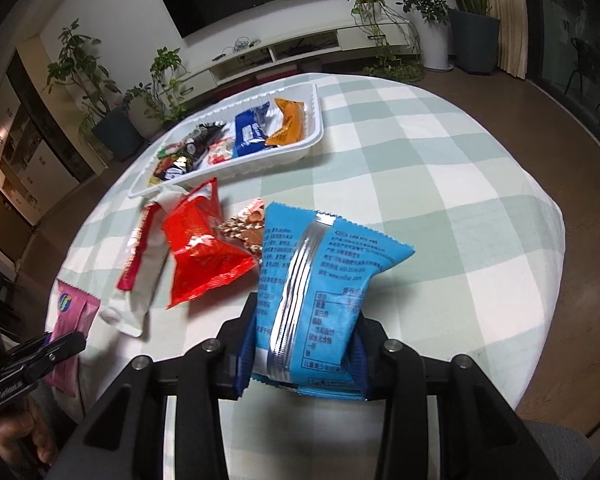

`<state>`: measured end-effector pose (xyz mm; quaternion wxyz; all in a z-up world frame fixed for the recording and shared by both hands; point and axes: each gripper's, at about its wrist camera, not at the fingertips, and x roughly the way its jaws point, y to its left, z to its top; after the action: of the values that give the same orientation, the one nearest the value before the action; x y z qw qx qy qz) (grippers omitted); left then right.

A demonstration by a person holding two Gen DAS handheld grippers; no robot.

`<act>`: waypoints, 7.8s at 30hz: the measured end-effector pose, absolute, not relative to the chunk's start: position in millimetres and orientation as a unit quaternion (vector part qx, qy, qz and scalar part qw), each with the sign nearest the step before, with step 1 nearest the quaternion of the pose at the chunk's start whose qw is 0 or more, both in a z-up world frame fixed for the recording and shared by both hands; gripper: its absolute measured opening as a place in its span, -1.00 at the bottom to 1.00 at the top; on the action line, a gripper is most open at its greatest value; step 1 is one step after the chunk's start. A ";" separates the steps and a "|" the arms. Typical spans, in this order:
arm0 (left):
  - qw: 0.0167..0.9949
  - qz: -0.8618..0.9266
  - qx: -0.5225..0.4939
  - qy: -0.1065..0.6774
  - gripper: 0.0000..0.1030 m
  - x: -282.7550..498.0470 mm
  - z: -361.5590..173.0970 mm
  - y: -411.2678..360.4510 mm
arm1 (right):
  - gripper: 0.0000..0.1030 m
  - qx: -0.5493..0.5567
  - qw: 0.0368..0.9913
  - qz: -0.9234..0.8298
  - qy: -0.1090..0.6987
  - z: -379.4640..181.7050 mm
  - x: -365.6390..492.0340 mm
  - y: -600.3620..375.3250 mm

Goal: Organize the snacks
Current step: 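Grasp the blue packet with the right tool and lift it, then carry the pink and blue packets into the white tray and open both tools, then move the left tool to the white packet with the red strip, then close the left tool on the white packet with the red strip, then grasp the red chip bag with the right tool while the left tool holds the white packet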

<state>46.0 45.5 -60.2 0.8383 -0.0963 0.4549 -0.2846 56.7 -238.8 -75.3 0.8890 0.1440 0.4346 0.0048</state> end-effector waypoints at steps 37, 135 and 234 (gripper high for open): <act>0.883 -0.235 -0.057 0.402 -0.52 309.1 32.3 9.8 | -0.19 0.048 0.924 0.086 0.369 38.3 275.0 -190.1; 0.842 -0.206 0.078 0.492 0.09 149.9 -84.2 -57.5 | 0.57 0.132 0.925 0.042 0.353 -80.5 45.0 -215.8; 0.823 -0.283 -0.085 0.484 -0.67 79.4 -76.9 21.3 | -0.35 0.004 0.861 0.180 0.476 -71.2 116.3 -140.4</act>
<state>79.4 21.3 -76.9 0.8235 -0.0853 0.4845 -0.2826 116.3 -140.4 -71.2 0.8610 0.0041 0.4758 0.1797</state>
